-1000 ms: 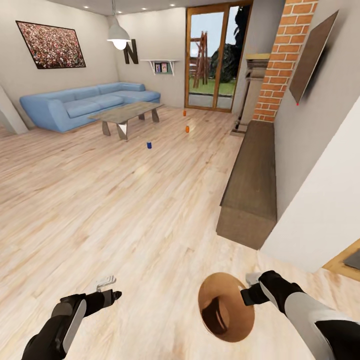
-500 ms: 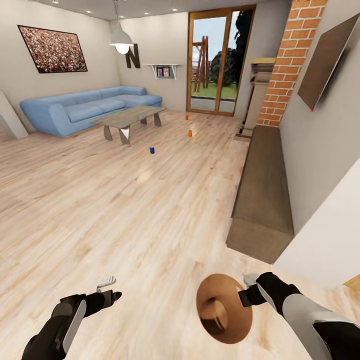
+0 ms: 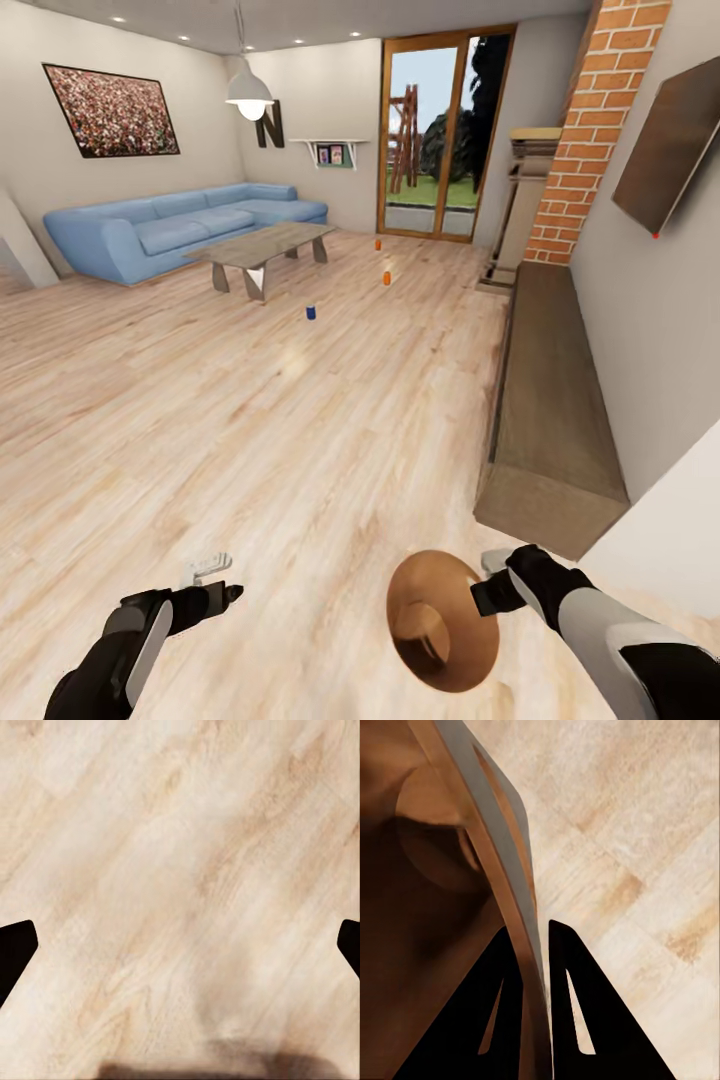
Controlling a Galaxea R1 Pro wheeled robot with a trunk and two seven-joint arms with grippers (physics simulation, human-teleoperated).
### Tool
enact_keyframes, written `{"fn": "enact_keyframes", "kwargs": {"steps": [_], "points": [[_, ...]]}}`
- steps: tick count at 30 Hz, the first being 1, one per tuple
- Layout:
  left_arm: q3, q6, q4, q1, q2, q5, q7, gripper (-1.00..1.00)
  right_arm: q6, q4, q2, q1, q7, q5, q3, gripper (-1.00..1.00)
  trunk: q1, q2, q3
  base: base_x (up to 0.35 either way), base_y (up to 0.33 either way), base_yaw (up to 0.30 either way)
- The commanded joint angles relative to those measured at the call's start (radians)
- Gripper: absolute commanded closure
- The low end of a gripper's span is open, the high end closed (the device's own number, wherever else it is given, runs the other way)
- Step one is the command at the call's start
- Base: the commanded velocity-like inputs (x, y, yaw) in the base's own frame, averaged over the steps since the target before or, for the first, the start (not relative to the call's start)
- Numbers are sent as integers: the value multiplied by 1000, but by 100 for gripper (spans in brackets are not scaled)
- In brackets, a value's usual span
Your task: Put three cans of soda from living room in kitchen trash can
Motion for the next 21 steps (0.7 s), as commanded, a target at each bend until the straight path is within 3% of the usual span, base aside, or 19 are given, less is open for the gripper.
{"fn": "enact_keyframes", "kwargs": {"steps": [1,10,21], "points": [[0,0,0,0,0,0,0,-100,8,-1,3,0,4,-17,-16,100,0,0,2,257,199,0],[0,-1,1,0,0,-1,0,-100,193,-21,30,-4,12,-23,-19,100,0,0,15,257,199,65],[0,-1,1,-1,-1,-4,0,-100,235,-23,36,-23,15,-27,-25,100,0,0,32,256,203,118]]}}
